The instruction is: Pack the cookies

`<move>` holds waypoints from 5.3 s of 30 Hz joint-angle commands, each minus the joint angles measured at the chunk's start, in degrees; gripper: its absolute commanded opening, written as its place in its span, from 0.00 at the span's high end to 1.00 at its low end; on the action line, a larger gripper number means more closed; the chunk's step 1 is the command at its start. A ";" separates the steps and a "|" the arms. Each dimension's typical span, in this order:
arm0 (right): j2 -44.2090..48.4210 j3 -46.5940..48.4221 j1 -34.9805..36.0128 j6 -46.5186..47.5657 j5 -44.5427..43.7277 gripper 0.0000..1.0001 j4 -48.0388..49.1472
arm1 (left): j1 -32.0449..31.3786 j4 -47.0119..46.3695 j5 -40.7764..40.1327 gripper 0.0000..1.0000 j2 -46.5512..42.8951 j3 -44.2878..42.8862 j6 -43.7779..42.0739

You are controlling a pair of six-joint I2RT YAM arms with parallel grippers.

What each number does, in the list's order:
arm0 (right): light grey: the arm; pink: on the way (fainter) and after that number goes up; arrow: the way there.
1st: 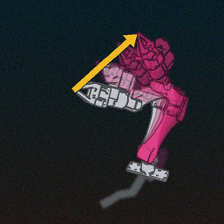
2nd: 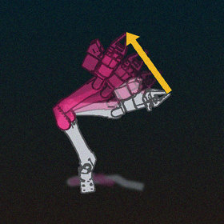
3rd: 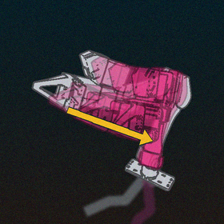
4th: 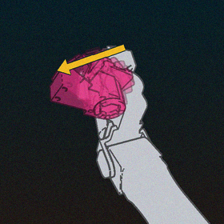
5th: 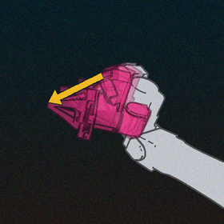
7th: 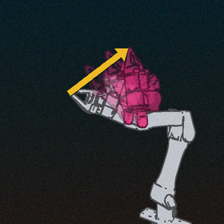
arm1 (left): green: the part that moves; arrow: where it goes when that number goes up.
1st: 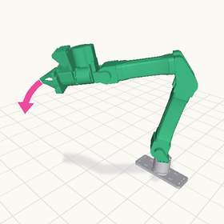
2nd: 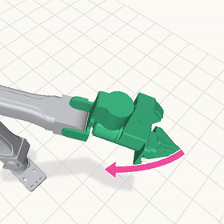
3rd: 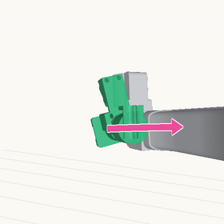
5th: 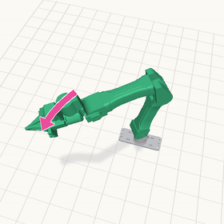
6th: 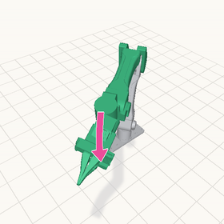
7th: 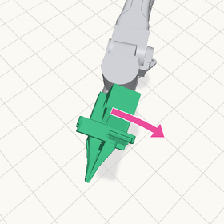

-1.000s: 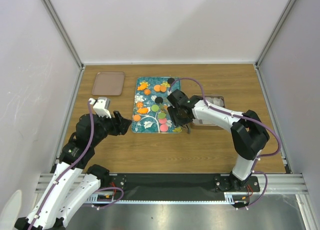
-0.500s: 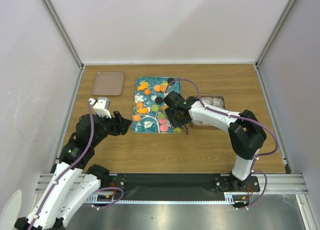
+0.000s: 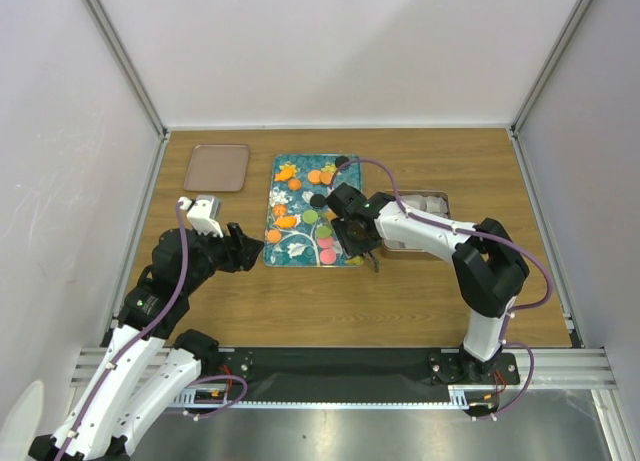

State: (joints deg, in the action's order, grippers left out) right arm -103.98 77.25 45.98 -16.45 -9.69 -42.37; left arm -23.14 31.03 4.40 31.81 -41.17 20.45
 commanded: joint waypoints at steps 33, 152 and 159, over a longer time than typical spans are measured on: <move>26.02 -7.11 -19.51 0.89 0.73 0.70 -5.26 | -0.77 -1.14 -0.80 0.34 -1.40 0.12 -0.41; 4.93 -1.40 4.30 -3.59 0.20 0.48 -1.14 | -1.39 -1.14 -1.15 0.33 -0.44 0.12 -0.50; 3.44 -1.32 4.82 -3.59 0.47 0.49 -1.40 | -1.47 -1.14 -1.06 0.33 -0.61 0.12 -0.41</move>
State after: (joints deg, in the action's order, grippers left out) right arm -100.49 75.75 50.19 -19.49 -8.34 -44.34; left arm -24.10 31.03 3.22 31.48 -40.99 20.47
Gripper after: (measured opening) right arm 0.519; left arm 0.668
